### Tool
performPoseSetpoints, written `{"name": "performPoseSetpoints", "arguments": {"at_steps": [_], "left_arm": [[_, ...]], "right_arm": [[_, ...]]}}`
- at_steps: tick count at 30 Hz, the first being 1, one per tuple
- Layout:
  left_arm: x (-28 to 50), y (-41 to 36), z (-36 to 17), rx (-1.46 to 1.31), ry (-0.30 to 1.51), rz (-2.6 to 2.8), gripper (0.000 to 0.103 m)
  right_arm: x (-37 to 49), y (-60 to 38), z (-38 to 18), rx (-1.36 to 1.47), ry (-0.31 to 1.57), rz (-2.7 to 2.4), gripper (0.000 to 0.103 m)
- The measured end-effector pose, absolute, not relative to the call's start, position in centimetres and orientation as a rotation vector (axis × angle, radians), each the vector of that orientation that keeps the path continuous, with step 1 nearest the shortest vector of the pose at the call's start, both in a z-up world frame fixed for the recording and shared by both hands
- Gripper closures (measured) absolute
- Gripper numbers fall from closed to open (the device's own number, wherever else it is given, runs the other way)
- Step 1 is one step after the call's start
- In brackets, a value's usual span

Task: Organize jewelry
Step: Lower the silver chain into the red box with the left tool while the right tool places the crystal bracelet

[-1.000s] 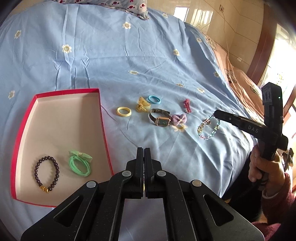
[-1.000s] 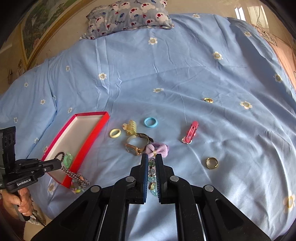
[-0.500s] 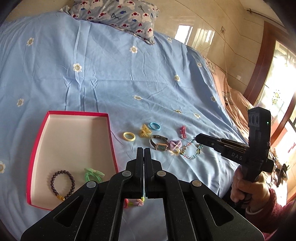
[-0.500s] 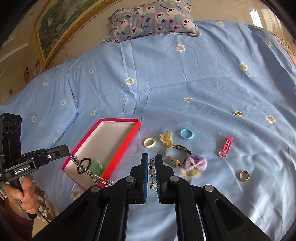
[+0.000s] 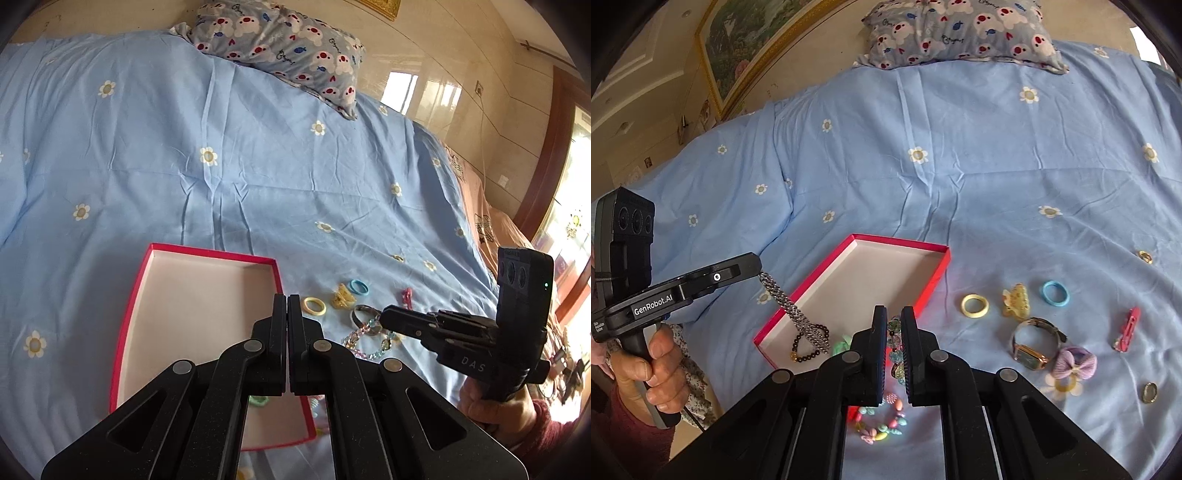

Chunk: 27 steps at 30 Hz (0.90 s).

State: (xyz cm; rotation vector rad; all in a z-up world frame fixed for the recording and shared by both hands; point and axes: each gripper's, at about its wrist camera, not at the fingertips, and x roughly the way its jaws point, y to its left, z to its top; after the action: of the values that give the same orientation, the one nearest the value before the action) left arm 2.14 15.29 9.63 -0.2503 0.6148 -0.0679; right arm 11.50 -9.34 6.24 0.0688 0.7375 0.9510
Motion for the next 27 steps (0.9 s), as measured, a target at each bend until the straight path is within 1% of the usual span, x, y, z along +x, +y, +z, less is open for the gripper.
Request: {"name": "performPoseSetpoints", "arguments": {"at_steps": [10,20,27], "left_arm": [[4.8,18.9,7.6,-0.273,0.643,0.001,0.103],[6.0,22.1,2.5,-0.328,0.742,0.083,0.103],[5.8,23.0,-0.6,-0.333,0.813,0.129,0.103]], "right_arm": [[12.4,-2.4,4.5,0.033,0.781,1.056,0.096],[13.2,1.9,-0.7,-0.011,0.907,1.072,0.096],[12.8,3.5,-3.6,-0.05,0.969,1.08,0.096]]}}
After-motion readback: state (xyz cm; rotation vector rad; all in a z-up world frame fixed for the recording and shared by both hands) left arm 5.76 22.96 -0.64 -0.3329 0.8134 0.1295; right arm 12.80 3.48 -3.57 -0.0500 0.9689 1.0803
